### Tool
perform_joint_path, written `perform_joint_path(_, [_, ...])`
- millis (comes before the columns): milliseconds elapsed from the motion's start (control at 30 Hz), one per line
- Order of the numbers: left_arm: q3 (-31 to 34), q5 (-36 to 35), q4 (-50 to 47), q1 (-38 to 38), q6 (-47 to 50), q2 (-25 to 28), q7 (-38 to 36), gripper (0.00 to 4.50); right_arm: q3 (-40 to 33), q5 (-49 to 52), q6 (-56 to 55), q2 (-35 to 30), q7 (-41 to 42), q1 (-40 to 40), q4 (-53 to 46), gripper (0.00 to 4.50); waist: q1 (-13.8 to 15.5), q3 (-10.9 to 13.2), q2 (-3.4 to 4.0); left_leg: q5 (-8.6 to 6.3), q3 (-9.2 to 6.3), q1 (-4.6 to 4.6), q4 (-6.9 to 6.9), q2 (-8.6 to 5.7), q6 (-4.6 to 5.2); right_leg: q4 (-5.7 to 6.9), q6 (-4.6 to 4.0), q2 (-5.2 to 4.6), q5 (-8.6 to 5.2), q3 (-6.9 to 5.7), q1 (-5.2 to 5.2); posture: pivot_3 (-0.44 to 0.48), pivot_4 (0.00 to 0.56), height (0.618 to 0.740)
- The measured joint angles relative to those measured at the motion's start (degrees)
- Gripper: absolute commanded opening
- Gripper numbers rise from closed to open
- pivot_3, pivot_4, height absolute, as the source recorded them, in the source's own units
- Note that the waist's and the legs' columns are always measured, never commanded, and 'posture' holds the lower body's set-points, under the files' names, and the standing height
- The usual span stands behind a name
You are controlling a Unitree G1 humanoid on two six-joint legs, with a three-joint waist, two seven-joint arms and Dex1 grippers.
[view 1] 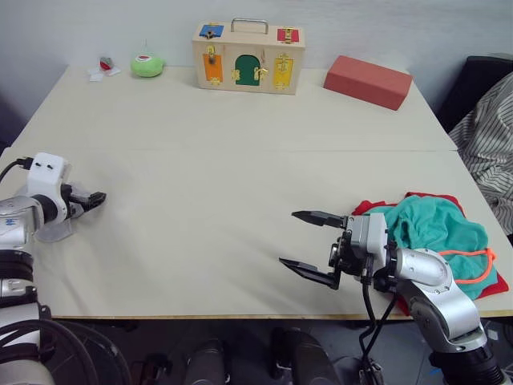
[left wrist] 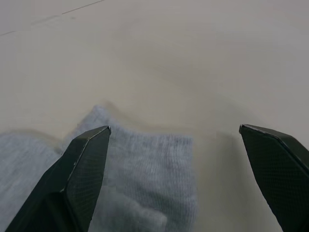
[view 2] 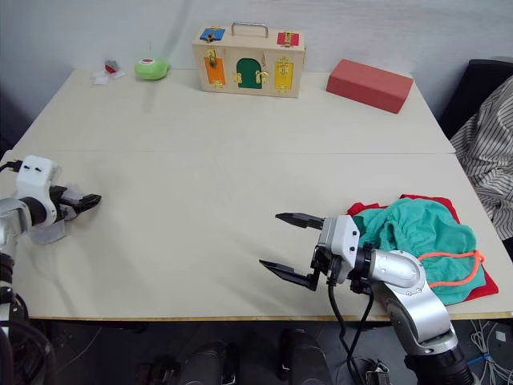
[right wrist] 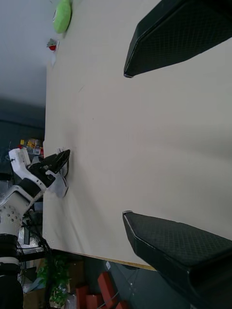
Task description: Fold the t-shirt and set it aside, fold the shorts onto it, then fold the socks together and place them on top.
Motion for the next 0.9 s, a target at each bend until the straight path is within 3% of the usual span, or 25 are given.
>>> perform_joint_path(100, [-1.27, 1.85, 4.63, -2.83, -2.34, -0.14, -0.61, 3.92, -0.04, 0.01, 0.12, 0.0, -0.23, 0.03, -0.03, 4.5, 0.07, 0.0, -0.02, 0.0, 0.01, 0.01, 0.1, 0.0, 0.01, 0.08, 0.0, -0.02, 0.0, 0.01, 0.0, 0.0, 0.15, 0.74])
perform_joint_path(500, [-2.56, 4.26, 7.74, -4.77, -3.49, -0.13, -2.88, 0.18, -1.75, -0.01, 0.11, -0.48, -1.23, 1.39, -0.11, 4.5, 0.0, -0.01, -0.03, 0.02, 0.01, 0.04, 0.17, 0.03, -0.02, 0.27, -0.02, -0.03, -0.02, 0.09, -0.03, 0.0, 0.15, 0.74])
perform_joint_path(633, [-1.95, 3.1, 0.42, -1.45, -0.13, -0.16, -6.06, 0.02, -2.08, -0.05, 0.08, -1.07, -1.27, 2.29, -0.18, 4.5, 0.09, -0.01, -0.03, 0.02, 0.0, 0.01, 0.19, 0.02, -0.01, 0.26, -0.02, -0.04, -0.02, 0.09, -0.03, 0.0, 0.15, 0.74])
perform_joint_path(900, [-0.03, -5.35, -32.87, 11.43, 17.85, -4.31, -10.51, 0.02, -3.87, -0.11, -0.03, -2.6, -0.85, 3.7, -0.37, 4.5, 0.21, 0.0, -0.05, 0.02, -0.04, 0.03, 0.27, 0.01, 0.0, 0.33, -0.01, -0.08, -0.02, 0.18, 0.01, 0.0, 0.15, 0.74])
